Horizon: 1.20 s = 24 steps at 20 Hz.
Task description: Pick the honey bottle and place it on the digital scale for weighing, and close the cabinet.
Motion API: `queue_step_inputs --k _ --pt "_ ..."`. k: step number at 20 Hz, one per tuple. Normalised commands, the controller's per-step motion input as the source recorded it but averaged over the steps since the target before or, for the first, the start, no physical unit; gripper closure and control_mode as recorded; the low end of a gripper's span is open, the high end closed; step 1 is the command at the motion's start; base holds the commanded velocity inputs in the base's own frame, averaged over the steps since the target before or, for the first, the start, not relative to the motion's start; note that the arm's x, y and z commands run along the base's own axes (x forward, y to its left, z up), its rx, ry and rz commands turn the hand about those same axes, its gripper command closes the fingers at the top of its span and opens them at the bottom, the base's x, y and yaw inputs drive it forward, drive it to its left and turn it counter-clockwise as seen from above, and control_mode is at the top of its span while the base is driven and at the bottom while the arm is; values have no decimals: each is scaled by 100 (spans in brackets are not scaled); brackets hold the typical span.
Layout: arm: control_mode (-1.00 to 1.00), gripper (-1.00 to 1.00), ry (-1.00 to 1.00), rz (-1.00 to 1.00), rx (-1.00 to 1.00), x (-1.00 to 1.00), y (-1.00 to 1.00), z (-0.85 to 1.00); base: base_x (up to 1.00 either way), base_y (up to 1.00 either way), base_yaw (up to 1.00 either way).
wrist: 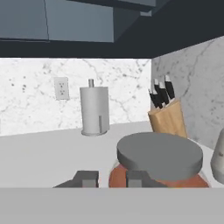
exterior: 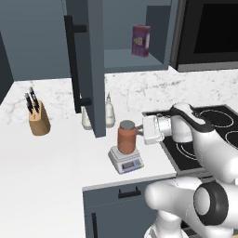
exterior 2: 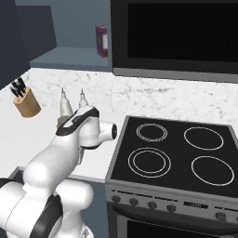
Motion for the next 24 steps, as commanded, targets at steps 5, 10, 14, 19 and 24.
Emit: queue_step_inputs --k 5,10,14,19,24 --pt "-100 -100 0 -1 2 -30 -28 0 0 0 0" --pt "-100 -100 -6 -1 1 -61 -10 31 0 0 0" --pt "-100 -100 -16 -1 1 -81 3 72 0 0 0" --pt "-100 -100 -33 0 -1 -82 28 90 0 0 0" --pt "-100 -100 -38 0 -9 -95 33 82 0 0 0"
